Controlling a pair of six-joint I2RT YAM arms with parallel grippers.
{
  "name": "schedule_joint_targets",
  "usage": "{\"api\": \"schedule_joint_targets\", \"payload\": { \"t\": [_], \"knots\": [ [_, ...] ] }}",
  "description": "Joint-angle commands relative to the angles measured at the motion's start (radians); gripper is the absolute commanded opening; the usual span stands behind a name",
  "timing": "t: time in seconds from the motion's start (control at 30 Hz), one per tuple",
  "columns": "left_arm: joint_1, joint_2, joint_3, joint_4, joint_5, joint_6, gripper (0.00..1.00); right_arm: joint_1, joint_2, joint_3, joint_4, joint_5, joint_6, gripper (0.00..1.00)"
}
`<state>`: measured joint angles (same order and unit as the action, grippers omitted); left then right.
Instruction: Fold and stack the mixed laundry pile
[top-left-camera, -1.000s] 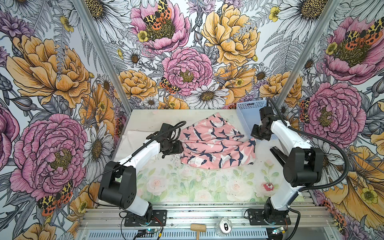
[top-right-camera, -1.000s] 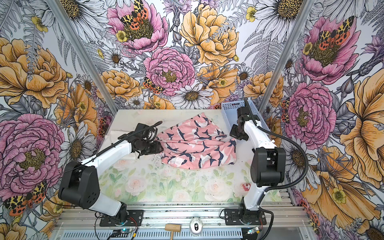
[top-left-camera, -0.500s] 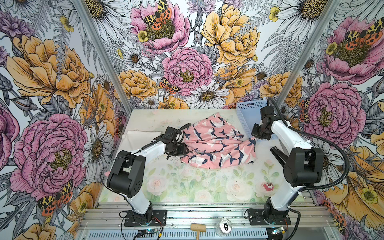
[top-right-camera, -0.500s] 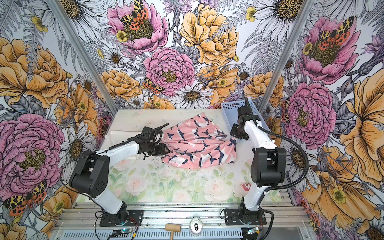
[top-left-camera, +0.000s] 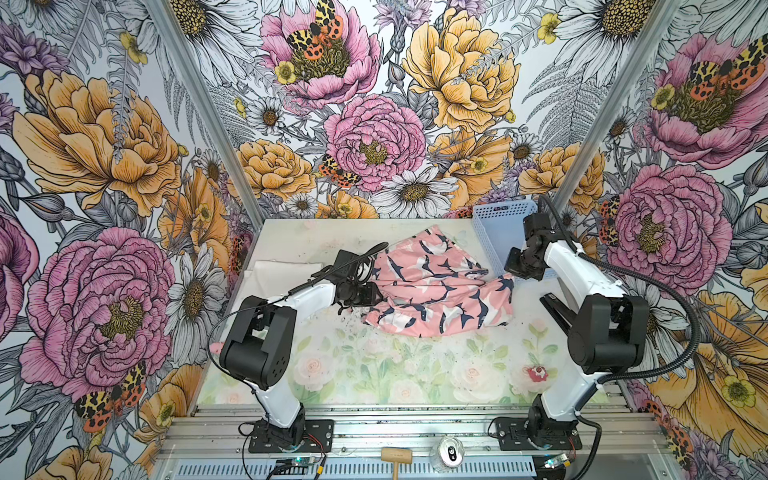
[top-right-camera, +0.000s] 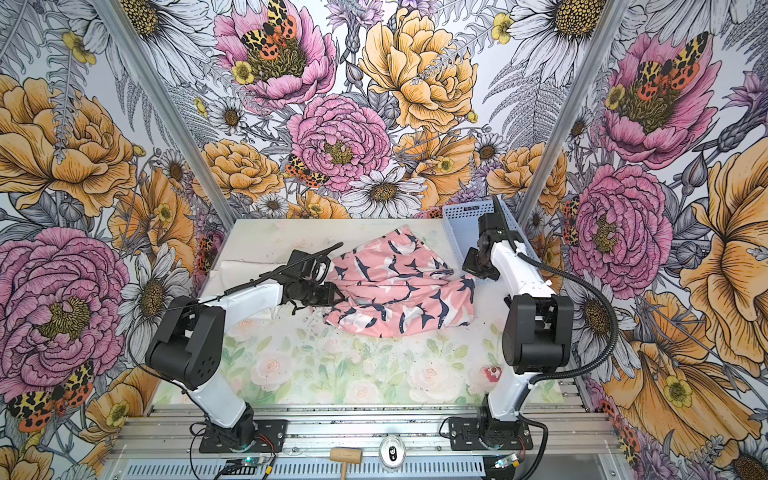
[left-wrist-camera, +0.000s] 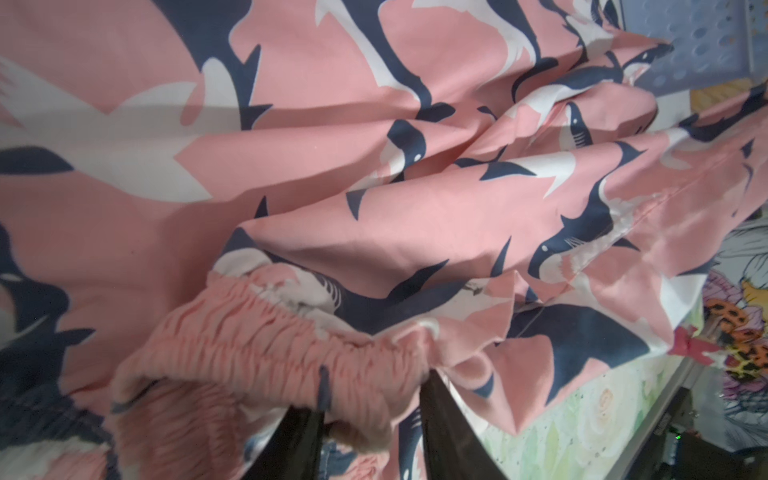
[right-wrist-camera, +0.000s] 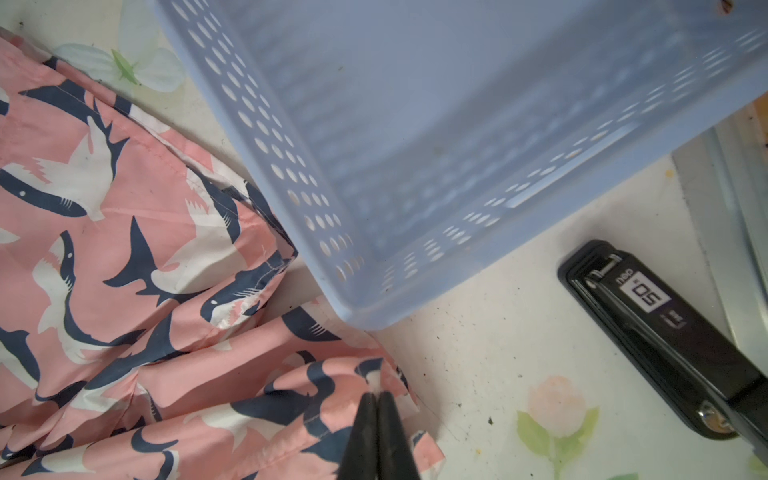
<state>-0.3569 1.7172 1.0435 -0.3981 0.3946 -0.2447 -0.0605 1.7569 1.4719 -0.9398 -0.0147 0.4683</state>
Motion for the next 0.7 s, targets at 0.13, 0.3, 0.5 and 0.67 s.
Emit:
{"api": "schedule_joint_targets", "payload": {
  "t": [0.13,0.3,0.5,0.67],
  "knots": [
    [-0.001,-0.005,0.025,0.058,0.025,-0.017,0.11,-0.016,-0.040,-0.059,0.033,-0.008,-0.020,0.00],
    [0.000,-0.064,-0.003,0.026,0.037,-0.031,0.00,-0.021,-0.069,-0.085,0.032,-0.022,-0.023,0.00],
    [-0.010,-0.311,-0.174,-0.053,0.006,-0.113,0.00,-0.027,-0.240,-0.213,0.021,-0.078,-0.012,0.00],
    [-0.027,-0.550,-0.332,-0.115,-0.061,-0.241,0.00,-0.039,-0.422,-0.351,0.003,-0.055,0.029,0.00]
  ]
}}
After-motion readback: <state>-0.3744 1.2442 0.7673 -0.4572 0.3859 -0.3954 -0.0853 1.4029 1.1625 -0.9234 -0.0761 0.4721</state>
